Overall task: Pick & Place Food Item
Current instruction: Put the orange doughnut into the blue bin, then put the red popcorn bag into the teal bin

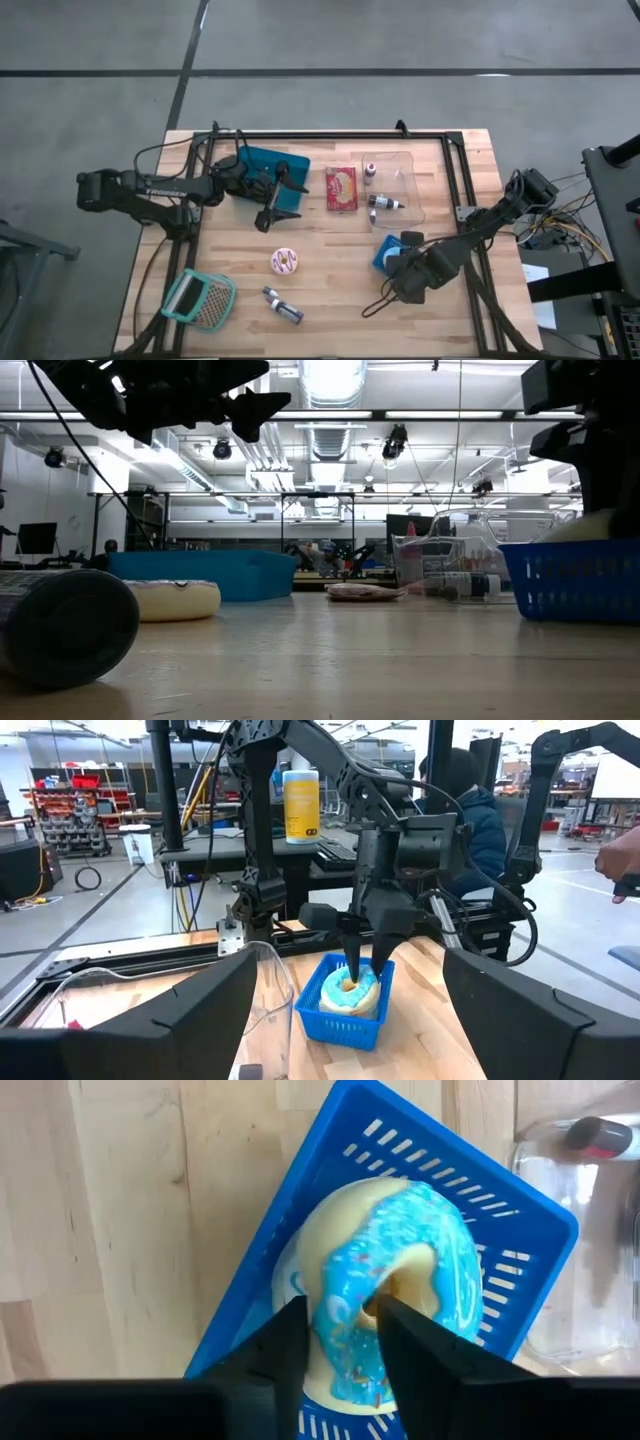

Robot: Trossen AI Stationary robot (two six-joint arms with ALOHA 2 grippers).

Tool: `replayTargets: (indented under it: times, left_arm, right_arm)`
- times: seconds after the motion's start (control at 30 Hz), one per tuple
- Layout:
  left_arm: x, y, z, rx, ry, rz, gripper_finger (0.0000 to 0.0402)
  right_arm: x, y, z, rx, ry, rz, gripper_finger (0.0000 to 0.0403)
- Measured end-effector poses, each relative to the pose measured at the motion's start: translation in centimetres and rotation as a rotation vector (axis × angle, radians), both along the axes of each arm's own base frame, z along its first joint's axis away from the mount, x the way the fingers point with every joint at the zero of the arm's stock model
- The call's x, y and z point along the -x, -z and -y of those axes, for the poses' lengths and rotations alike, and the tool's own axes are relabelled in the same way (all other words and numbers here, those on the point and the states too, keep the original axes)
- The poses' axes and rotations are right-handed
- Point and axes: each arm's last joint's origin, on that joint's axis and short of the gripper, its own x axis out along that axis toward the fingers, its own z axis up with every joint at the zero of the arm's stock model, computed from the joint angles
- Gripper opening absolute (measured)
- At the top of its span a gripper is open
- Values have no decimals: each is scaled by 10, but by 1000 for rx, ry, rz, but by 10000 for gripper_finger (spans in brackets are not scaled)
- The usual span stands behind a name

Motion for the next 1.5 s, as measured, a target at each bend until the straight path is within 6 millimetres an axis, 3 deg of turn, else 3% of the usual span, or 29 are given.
replayTargets:
  times: [0.33,0.7,1.0,1.3,1.5]
  left_arm:
    - [0,0,0,-3,0,4,328]
    - [0,0,0,-3,0,5,328]
    - [-2,11,-1,17,-34,-172,324]
    - [-12,13,-2,-70,-176,-349,321]
    - [-28,26,-6,-83,-189,-413,321]
  right_arm:
    - [-2,-4,-2,-28,-7,-4,210]
    - [-10,-29,-7,-11,-54,38,219]
    - [-20,-48,-6,189,-142,199,219]
    - [-22,-48,0,438,-153,294,219]
    - [-23,-47,0,604,-149,382,219]
